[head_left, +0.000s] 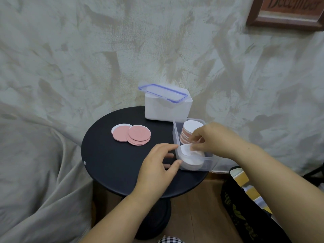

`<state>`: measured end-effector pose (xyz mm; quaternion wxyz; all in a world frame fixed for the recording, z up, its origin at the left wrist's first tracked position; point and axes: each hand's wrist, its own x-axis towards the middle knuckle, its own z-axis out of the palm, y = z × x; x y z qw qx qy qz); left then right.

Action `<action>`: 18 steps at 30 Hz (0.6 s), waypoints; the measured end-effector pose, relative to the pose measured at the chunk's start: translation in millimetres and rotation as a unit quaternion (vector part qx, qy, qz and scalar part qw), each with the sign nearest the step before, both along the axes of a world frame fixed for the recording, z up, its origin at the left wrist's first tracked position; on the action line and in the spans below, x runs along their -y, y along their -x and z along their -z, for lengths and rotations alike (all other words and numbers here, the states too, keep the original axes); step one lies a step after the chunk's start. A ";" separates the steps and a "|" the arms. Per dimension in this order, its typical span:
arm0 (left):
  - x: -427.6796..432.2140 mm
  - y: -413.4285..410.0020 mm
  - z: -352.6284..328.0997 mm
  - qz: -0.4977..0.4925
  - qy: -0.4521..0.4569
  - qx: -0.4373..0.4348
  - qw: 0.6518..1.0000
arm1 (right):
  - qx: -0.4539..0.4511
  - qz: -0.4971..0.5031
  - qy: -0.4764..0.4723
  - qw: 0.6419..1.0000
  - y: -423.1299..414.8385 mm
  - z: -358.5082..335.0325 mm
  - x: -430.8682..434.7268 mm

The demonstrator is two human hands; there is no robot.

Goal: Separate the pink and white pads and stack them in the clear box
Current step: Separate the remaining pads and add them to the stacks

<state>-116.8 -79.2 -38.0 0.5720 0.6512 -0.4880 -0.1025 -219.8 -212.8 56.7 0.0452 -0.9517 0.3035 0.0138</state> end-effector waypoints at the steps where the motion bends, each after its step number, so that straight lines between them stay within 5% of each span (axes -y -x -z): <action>1: -2.5 -7.0 -1.2 -0.012 -0.001 0.012 1.000 | 0.029 -0.002 0.006 1.000 -0.1 -3.2 -1.9; 9: -11.9 -103.1 -7.2 -0.195 -0.105 0.166 0.961 | 0.244 -0.074 -0.078 0.964 -54.4 -4.8 -43.5; 14: -17.2 -134.2 0.6 -0.154 -0.249 0.183 0.939 | 0.209 -0.089 -0.108 0.968 -112.6 44.3 -59.2; 18: -17.3 -137.8 2.9 -0.122 -0.277 0.224 0.926 | 0.144 -0.040 -0.120 0.981 -134.2 81.8 -54.0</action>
